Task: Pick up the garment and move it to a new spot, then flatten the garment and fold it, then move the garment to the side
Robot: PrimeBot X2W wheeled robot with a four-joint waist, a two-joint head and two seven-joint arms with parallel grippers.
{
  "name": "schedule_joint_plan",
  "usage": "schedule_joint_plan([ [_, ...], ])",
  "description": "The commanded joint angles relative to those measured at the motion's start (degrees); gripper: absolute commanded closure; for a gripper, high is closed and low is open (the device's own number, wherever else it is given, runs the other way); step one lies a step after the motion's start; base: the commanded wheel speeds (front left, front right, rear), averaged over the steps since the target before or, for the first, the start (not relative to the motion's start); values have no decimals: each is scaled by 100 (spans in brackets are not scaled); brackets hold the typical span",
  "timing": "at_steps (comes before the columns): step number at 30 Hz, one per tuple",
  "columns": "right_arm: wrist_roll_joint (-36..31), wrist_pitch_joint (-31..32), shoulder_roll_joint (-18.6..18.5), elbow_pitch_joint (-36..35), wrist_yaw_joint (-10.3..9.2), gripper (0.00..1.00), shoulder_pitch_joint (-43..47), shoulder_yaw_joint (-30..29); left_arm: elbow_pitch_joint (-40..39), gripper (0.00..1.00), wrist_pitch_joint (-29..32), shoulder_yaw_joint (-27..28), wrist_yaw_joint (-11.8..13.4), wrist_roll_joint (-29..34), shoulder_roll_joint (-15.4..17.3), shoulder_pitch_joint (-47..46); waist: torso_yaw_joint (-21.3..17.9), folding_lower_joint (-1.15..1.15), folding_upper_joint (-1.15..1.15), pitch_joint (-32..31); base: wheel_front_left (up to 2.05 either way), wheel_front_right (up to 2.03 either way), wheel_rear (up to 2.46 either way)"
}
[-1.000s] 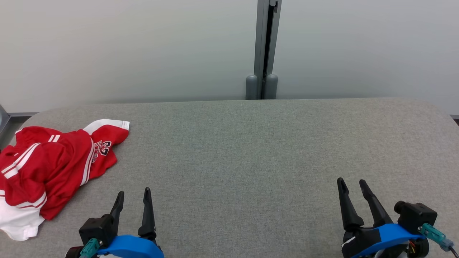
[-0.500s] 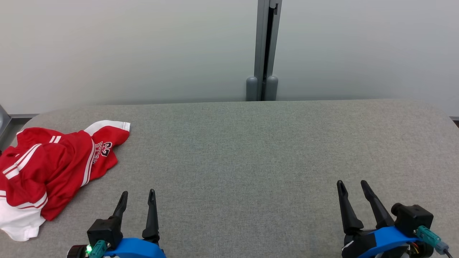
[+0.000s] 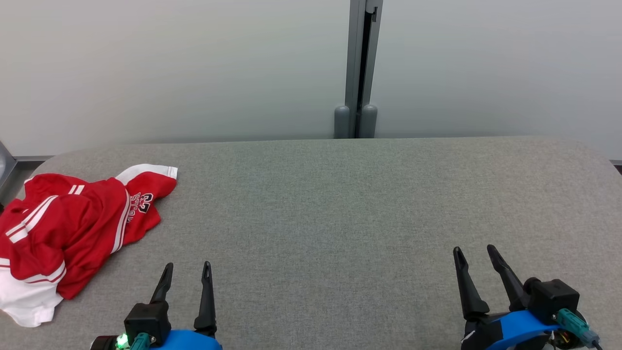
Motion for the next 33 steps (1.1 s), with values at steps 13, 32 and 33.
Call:
schedule_joint_plan([
  [13,-84,-15,-43,45,8,0,49,-33,-43,0,30,-8,54,-80,61,53,0,0,0,-16,0,0,0],
  [32,-40,-73,-38,-70,8,0,226,-40,-306,0,144,-56,185,-47,244,51,1740,0,0,-85,0,0,0],
  [33,-40,-78,-40,-70,8,0,226,-7,-335,0,148,-31,208,-48,254,74,1844,0,0,-90,0,0,0],
])
